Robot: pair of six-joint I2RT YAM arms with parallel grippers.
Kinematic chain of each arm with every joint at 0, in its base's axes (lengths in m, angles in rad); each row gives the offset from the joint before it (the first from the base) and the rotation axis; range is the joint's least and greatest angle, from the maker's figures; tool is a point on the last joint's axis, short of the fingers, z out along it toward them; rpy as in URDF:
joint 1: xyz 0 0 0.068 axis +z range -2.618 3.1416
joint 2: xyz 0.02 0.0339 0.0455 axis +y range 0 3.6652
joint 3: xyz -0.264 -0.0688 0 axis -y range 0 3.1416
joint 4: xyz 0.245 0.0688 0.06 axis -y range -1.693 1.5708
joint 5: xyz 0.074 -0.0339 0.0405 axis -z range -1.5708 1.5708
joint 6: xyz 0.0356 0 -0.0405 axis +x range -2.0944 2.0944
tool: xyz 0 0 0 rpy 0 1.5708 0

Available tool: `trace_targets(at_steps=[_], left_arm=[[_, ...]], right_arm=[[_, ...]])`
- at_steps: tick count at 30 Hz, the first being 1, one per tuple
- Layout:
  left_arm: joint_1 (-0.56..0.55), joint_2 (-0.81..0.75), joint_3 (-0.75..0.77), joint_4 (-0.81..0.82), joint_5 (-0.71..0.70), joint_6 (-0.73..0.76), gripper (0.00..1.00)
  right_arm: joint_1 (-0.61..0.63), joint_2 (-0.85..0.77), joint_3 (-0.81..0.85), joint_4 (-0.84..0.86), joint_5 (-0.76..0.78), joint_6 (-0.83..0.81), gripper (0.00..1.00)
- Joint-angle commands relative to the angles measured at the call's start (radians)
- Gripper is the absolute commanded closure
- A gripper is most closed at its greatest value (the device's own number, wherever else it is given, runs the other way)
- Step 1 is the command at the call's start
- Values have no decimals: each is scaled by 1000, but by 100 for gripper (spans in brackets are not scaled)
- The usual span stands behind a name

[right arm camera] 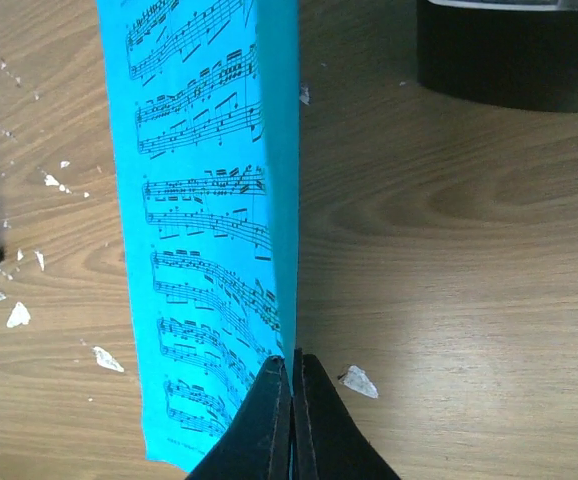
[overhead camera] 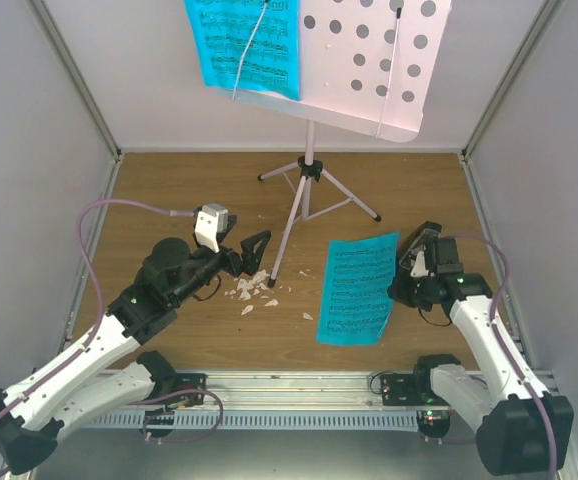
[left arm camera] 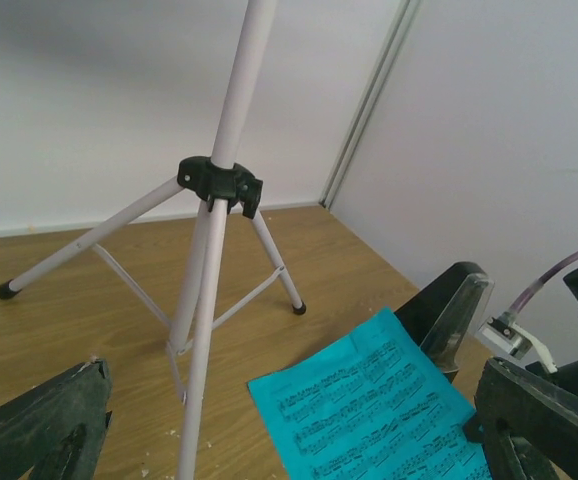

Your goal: Pack up the instrument practice props

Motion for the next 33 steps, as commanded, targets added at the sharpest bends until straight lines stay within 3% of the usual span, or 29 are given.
trace_targets(at_steps=[1,4,7,10,13,17,20,23,25,27,33], left_arm=[[7,0,-10,27,-14,6,1],[7,-3,-9,18,-17,17,1],[7,-7,-10,11,-30,24,1],[7,-9,-7,11,-32,28,1],[7,-17,6,6,1,46,1],[7,-48,36,-6,5,57,1],[7,-63,80,-32,-5,67,1],[20,-31,184,-73,117,106,1],[36,18,273,-114,215,113,1],[52,60,332,-130,298,107,1],[182,145,441,-190,468,67,1]], right_arm=[[28,20,-6,-9,47,3,98],[46,0,-1,-16,81,30,72],[48,-23,3,-23,105,49,55],[49,-46,17,-23,110,73,25],[49,-96,50,-7,107,109,12],[48,-141,124,2,140,104,8],[49,-188,174,98,19,61,7],[74,-252,143,391,-297,124,8],[140,-259,96,577,-358,208,8],[260,-210,109,590,-278,173,8],[708,33,225,557,162,52,11]])
